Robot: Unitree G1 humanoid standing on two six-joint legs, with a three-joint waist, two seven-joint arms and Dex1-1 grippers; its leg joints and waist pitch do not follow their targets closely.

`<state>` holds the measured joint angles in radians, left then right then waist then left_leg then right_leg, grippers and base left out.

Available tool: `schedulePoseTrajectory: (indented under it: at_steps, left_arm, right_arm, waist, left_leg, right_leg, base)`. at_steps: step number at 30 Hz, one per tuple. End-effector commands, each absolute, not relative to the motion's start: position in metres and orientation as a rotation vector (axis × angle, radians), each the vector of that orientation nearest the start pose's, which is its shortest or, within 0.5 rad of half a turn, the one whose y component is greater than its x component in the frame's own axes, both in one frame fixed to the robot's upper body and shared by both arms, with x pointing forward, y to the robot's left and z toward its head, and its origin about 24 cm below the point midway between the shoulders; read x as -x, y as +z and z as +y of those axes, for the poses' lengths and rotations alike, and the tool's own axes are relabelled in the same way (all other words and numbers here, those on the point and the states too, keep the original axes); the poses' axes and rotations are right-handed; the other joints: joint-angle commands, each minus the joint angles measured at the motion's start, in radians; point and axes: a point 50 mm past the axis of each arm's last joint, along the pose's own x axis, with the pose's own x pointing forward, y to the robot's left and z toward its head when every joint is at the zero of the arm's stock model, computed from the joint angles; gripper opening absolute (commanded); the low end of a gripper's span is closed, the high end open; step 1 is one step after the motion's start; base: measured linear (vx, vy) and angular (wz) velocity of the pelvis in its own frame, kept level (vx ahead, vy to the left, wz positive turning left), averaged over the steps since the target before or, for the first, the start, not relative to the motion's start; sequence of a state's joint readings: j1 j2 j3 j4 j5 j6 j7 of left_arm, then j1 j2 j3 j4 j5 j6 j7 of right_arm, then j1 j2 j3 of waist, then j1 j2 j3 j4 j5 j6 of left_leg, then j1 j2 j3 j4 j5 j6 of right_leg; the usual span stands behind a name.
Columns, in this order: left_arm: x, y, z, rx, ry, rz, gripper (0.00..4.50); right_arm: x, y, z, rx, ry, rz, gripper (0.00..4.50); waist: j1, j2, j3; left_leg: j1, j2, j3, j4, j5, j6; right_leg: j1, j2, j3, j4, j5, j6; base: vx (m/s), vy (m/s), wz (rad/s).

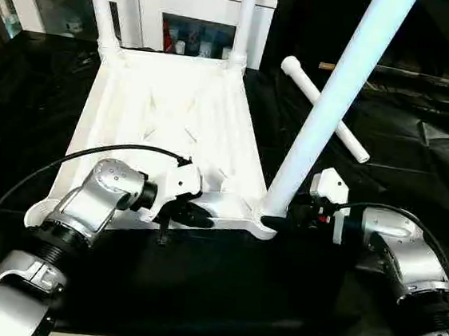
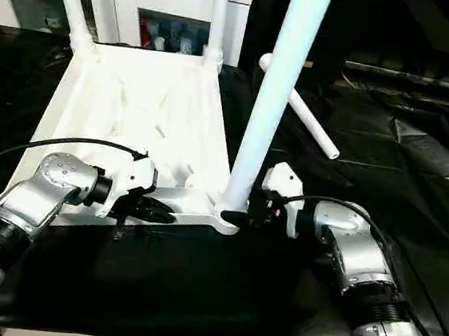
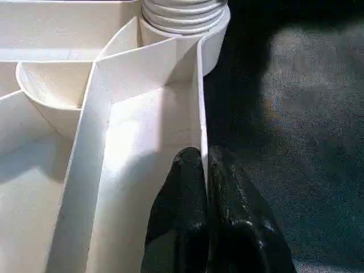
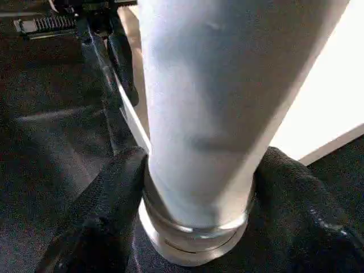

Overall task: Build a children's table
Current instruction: Rotate leg to tighten

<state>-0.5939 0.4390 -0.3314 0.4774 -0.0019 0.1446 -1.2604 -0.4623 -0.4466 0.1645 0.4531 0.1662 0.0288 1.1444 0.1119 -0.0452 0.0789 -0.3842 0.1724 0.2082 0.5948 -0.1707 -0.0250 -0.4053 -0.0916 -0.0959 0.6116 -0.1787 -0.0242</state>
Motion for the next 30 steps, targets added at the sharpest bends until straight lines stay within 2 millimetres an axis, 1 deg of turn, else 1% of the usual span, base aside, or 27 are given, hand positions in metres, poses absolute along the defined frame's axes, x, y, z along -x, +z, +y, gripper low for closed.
schedulePoseTrajectory:
  at_steps: [1, 2, 3, 4, 6, 7, 9, 11, 12, 16, 17, 18, 24, 29, 30]
  left_arm:
    - [-0.312, 0.075, 0.126, -0.450, -1.446, 0.376, 0.00]
    - [-0.312, 0.075, 0.126, -0.450, -1.446, 0.377, 0.00]
    - [-0.312, 0.075, 0.126, -0.451, -1.448, 0.377, 0.00]
    - [-0.312, 0.075, 0.126, -0.451, -1.449, 0.378, 0.00]
    - [-0.312, 0.075, 0.127, -0.452, -1.454, 0.381, 0.00]
    - [-0.313, 0.075, 0.127, -0.455, -1.454, 0.382, 0.00]
    - [-0.313, 0.075, 0.127, -0.455, -1.455, 0.382, 0.00]
    - [-0.313, 0.076, 0.127, -0.456, -1.454, 0.382, 0.00]
    - [-0.313, 0.076, 0.127, -0.456, -1.455, 0.383, 0.00]
    - [-0.313, 0.076, 0.128, -0.458, -1.456, 0.387, 0.00]
    - [-0.313, 0.076, 0.128, -0.458, -1.457, 0.388, 0.00]
    - [-0.313, 0.076, 0.128, -0.458, -1.459, 0.390, 0.00]
    - [-0.312, 0.076, 0.130, -0.458, -1.463, 0.397, 0.00]
    - [-0.312, 0.075, 0.129, -0.455, -1.468, 0.400, 0.00]
    - [-0.312, 0.075, 0.129, -0.455, -1.468, 0.400, 0.00]
  right_arm:
    - [-0.303, 0.058, -0.166, 0.281, 1.195, 0.271, 3.19]
    - [-0.304, 0.058, -0.166, 0.277, 1.194, 0.273, 3.35]
    - [-0.305, 0.056, -0.165, 0.266, 1.188, 0.276, 3.43]
    - [-0.305, 0.055, -0.165, 0.268, 1.184, 0.277, 3.43]
    - [-0.308, 0.053, -0.164, 0.281, 1.166, 0.270, 3.64]
    - [-0.309, 0.052, -0.164, 0.279, 1.158, 0.267, 3.64]
    - [-0.309, 0.052, -0.163, 0.276, 1.155, 0.266, 3.64]
    - [-0.310, 0.052, -0.163, 0.272, 1.148, 0.265, 3.64]
    - [-0.311, 0.052, -0.163, 0.262, 1.143, 0.264, 3.64]
    - [-0.312, 0.052, -0.162, 0.224, 1.138, 0.255, 3.64]
    - [-0.313, 0.052, -0.162, 0.218, 1.141, 0.247, 3.64]
    - [-0.312, 0.052, -0.162, 0.215, 1.143, 0.244, 3.64]
    - [-0.310, 0.051, -0.163, 0.196, 1.158, 0.243, 3.64]
    - [-0.310, 0.048, -0.163, 0.184, 1.152, 0.245, 3.64]
    - [-0.310, 0.048, -0.163, 0.184, 1.152, 0.245, 3.64]
  waist:
    - [-0.001, -0.011, -0.084]
    - [-0.001, -0.011, -0.084]
    - [-0.001, -0.008, -0.085]
    - [-0.001, -0.008, -0.084]
    - [-0.002, -0.007, -0.085]
    - [-0.001, -0.007, -0.087]
    - [-0.001, -0.008, -0.087]
    - [-0.002, -0.007, -0.087]
    - [-0.001, -0.004, -0.086]
    - [-0.001, -0.005, -0.087]
    - [0.000, -0.001, -0.087]
    - [-0.001, -0.002, -0.088]
    - [0.000, -0.001, -0.089]
    - [0.001, -0.002, -0.088]
    - [0.001, -0.001, -0.088]
  left_leg:
    - [0.022, 0.070, -0.033, -0.063, -0.152, 0.051]
    - [0.023, 0.070, -0.033, -0.063, -0.152, 0.051]
    - [0.024, 0.071, -0.033, -0.062, -0.152, 0.051]
    - [0.023, 0.070, -0.032, -0.062, -0.152, 0.050]
    - [0.024, 0.070, -0.032, -0.061, -0.155, 0.046]
    - [0.023, 0.070, -0.032, -0.061, -0.146, 0.046]
    - [0.023, 0.070, -0.032, -0.061, -0.141, 0.049]
    - [0.023, 0.069, -0.032, -0.060, -0.143, 0.052]
    - [0.023, 0.070, -0.032, -0.060, -0.149, 0.052]
    - [0.024, 0.071, -0.032, -0.060, -0.151, 0.047]
    - [0.023, 0.071, -0.033, -0.060, -0.150, 0.047]
    - [0.024, 0.071, -0.032, -0.060, -0.151, 0.046]
    - [0.023, 0.071, -0.032, -0.059, -0.147, 0.048]
    - [0.022, 0.071, -0.033, -0.059, -0.154, 0.044]
    - [0.024, 0.071, -0.033, -0.059, -0.159, 0.041]
  right_leg:
    - [0.052, -0.083, 0.064, -0.065, -0.207, -0.207]
    - [0.052, -0.083, 0.064, -0.065, -0.207, -0.206]
    - [0.051, -0.083, 0.064, -0.065, -0.205, -0.209]
    - [0.051, -0.083, 0.064, -0.065, -0.203, -0.211]
    - [0.050, -0.083, 0.063, -0.065, -0.199, -0.217]
    - [0.052, -0.082, 0.063, -0.061, -0.178, -0.223]
    - [0.053, -0.081, 0.063, -0.059, -0.163, -0.225]
    - [0.053, -0.080, 0.063, -0.059, -0.162, -0.227]
    - [0.053, -0.082, 0.063, -0.060, -0.170, -0.227]
    - [0.053, -0.081, 0.063, -0.059, -0.166, -0.229]
    - [0.053, -0.081, 0.063, -0.057, -0.159, -0.232]
    - [0.054, -0.081, 0.063, -0.057, -0.154, -0.234]
    - [0.054, -0.080, 0.063, -0.055, -0.139, -0.239]
    - [0.055, -0.081, 0.063, -0.056, -0.154, -0.238]
    - [0.054, -0.081, 0.062, -0.057, -0.161, -0.236]
  base:
    - [0.000, 0.000, 0.00]
    - [0.000, 0.000, 0.00]
    - [0.000, 0.000, 0.00]
    - [0.000, 0.000, 0.00]
    - [0.000, 0.000, 0.00]
    - [0.000, 0.000, 0.00]
    - [0.000, 0.000, 0.00]
    - [0.000, 0.000, 0.00]
    - [0.000, 0.000, 0.00]
    - [0.000, 0.000, 0.00]
    - [0.000, 0.000, 0.00]
    - [0.000, 0.000, 0.00]
    - [0.000, 0.000, 0.00]
    - [0.000, 0.000, 0.00]
    - [0.000, 0.000, 0.00]
